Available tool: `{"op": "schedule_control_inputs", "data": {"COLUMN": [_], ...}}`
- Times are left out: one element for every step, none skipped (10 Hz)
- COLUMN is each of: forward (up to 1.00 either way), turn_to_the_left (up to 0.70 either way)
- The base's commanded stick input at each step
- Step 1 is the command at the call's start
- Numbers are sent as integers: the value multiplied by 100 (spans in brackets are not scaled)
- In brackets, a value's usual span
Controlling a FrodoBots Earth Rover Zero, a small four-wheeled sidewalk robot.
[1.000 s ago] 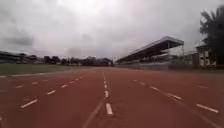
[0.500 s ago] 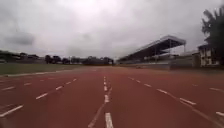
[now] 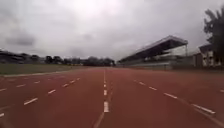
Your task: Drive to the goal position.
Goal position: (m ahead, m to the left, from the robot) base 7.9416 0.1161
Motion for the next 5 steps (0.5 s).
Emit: {"op": "schedule_control_inputs", "data": {"forward": [70, 70, 70, 70, 70], "turn_to_the_left": [0, 0, 0, 0, 0]}}
